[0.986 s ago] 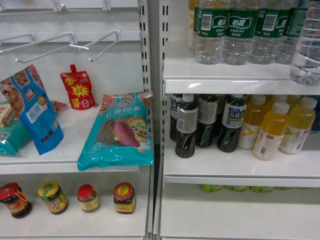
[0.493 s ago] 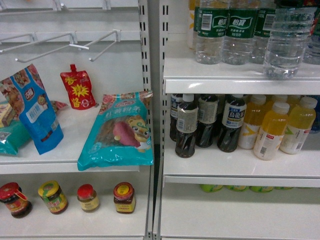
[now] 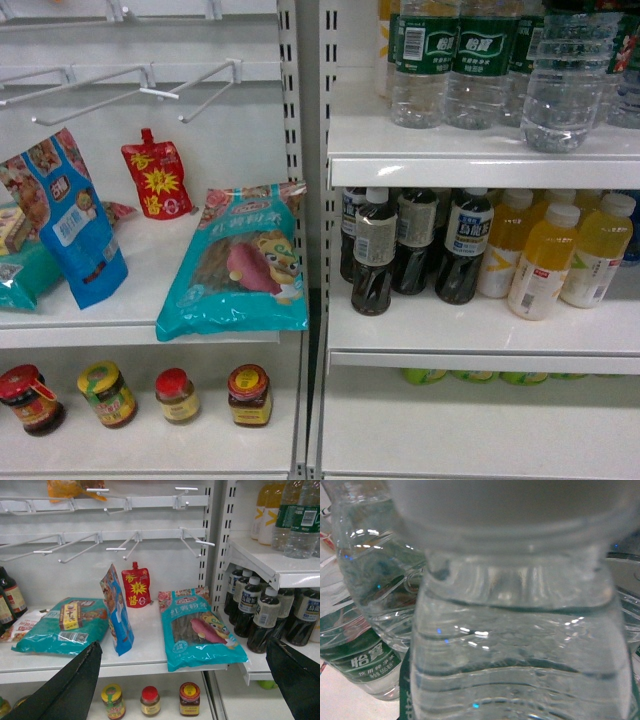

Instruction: Move water from second to third shelf

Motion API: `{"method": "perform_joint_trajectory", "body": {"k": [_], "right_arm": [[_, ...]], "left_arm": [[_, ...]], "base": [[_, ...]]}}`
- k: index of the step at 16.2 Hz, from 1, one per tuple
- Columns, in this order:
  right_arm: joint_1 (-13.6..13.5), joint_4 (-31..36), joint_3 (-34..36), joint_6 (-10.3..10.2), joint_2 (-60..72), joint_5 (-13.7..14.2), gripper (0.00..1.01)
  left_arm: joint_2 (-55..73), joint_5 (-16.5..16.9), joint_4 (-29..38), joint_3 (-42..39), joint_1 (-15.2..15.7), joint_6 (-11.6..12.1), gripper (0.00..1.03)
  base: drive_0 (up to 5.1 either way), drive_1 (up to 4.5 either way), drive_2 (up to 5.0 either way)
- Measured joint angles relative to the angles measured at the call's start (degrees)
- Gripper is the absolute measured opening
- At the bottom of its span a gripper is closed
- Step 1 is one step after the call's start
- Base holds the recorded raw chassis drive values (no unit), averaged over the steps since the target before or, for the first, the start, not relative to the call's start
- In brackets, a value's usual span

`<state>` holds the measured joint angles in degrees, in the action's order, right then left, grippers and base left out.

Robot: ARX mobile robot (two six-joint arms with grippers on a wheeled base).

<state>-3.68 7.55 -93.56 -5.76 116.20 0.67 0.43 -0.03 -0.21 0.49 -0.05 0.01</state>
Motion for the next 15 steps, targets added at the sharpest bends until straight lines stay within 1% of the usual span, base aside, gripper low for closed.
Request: {"method": "perform_joint_trajectory", "body": {"k": [3,7,10,12,13,14,15], "right_arm": [[0.1,-0.6,-2.7,-0.4,2.0,1.5,0.43],[0.3,-0.3,-2.9,-0.7,2.3,2.6,0.43],[0.3,1.9,-2.5,-0.6,2.7,2.6,0.43],[0.3,1.9,-2.4,-0.6,2.7,2.8,0.43],[0.3,2.2,-2.2,-0.6,2.7,2.8,0.44],[0.4,2.5,-1.9,-0.7,2.7,3.0,0.6],[0.4,3.3,-1.8,-0.7,2.7,3.1,0.72]], "left_arm": [[0.0,0.0,0.0,0.0,0.0,0.0,0.98],[0.0,0.0,0.0,0.0,0.0,0.0,0.98],[0.0,0.0,0.0,0.0,0.0,0.0,0.98],[0.0,0.0,0.0,0.0,0.0,0.0,0.98],[0.0,0.0,0.0,0.0,0.0,0.0,0.98],[0.0,0.0,0.0,0.0,0.0,0.0,0.98],[0.0,0.0,0.0,0.0,0.0,0.0,0.98]], "base": [[0.0,0.0,0.0],[0.0,0.0,0.0],[0.0,0.0,0.0],[0.0,0.0,0.0],[0.0,0.0,0.0],[0.0,0.0,0.0],[0.0,0.0,0.0]]}}
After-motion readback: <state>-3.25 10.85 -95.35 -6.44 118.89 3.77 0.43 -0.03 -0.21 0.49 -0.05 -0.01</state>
